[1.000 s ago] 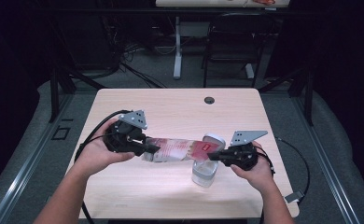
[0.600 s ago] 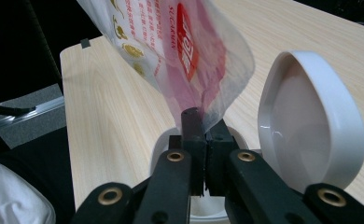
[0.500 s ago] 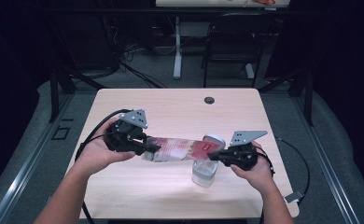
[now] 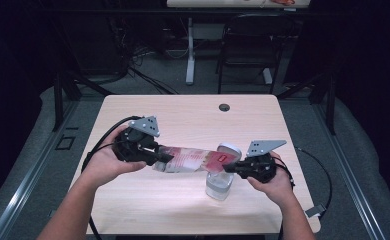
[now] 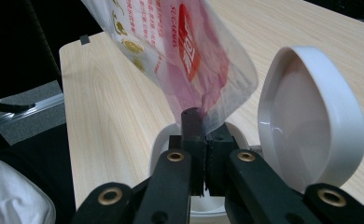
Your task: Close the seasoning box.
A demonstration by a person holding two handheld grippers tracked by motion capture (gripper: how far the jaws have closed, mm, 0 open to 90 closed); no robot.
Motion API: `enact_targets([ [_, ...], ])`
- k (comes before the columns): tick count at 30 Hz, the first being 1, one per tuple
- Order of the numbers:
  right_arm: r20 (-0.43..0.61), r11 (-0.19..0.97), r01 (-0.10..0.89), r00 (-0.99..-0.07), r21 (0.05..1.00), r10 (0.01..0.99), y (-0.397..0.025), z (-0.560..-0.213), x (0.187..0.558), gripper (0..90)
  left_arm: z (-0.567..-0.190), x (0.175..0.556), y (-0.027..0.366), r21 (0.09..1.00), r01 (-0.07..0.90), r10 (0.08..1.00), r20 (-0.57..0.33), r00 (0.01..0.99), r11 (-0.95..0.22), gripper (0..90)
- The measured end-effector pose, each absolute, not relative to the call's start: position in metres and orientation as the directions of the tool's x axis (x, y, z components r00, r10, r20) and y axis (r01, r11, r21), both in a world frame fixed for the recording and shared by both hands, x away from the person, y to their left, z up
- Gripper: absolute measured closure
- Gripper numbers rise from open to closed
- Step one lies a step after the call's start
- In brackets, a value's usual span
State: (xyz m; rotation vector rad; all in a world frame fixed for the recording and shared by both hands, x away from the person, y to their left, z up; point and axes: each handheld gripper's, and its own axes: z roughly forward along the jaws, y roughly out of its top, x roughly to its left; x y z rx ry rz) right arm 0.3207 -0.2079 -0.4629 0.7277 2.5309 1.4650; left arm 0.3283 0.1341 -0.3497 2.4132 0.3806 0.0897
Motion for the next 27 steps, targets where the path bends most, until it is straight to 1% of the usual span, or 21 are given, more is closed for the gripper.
enact_targets([
  [27, 0.116, 0.418, 0.338, -0.874, 0.843, 0.473, -0.208, -0.4617, 0.3194, 89.1, -0.3492, 0.3282, 0.1336, 0.648, 0.245, 0.29, -0.04, 0.956, -0.721, 74.7],
])
